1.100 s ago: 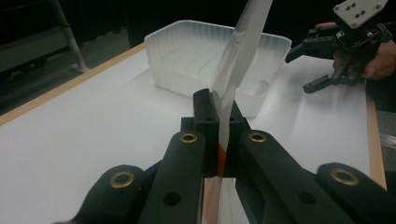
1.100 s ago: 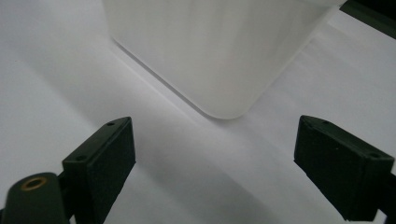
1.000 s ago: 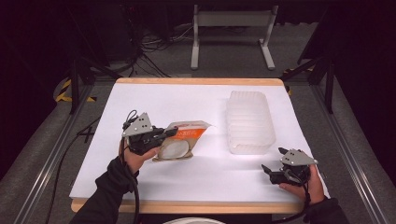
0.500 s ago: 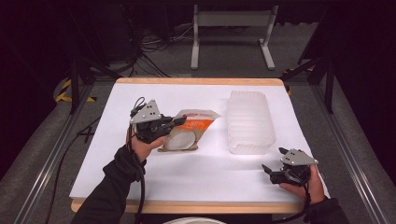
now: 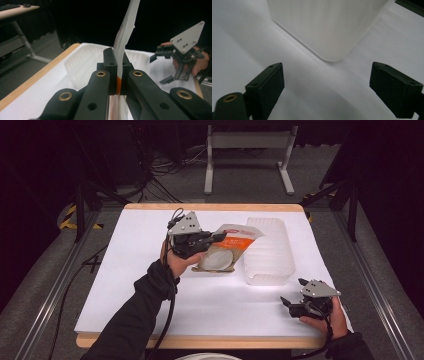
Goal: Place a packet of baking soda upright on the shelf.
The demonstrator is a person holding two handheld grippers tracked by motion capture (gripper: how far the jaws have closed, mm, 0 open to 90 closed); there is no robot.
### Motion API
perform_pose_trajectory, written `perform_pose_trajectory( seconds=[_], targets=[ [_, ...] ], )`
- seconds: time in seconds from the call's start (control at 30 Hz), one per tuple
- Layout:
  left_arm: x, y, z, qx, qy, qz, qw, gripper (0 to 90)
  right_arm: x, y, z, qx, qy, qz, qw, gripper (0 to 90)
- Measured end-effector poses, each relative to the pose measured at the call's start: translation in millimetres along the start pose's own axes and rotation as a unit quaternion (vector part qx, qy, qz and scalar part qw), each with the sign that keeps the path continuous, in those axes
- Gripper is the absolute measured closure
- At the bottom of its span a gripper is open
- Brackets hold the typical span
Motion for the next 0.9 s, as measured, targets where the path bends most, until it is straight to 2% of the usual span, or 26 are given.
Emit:
perform_pose_trajectory(
  seconds=[0.27, 0.5, 0.9],
  targets=[
    [-37.0, 3.2, 19.9, 0.004, 0.014, -0.024, 0.9996, 90.0, -0.3, 0.1, -0.5, -0.001, 0.000, 0.000, 1.0000, 13.1],
    [-64.8, 11.2, 36.6, -0.005, 0.017, -0.039, 0.9991, 90.0, -0.1, 0.7, -1.2, -0.002, -0.001, -0.001, 1.0000, 13.1],
    [-108.9, 24.8, 46.1, 0.004, 0.033, -0.060, 0.9977, 90.0, 0.4, 1.0, -1.7, -0.002, 0.000, 0.000, 1.0000, 13.1]
  ],
)
Point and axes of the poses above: each handheld gripper's, and its own axes: x roughly backward along the jaws, z roughly out of its top, y roughly to its right, the point moved 3 cm from there along -x, roughly forward along the jaws, and after that the axes turned 9 degrees about -x, right-handed, at the moved point
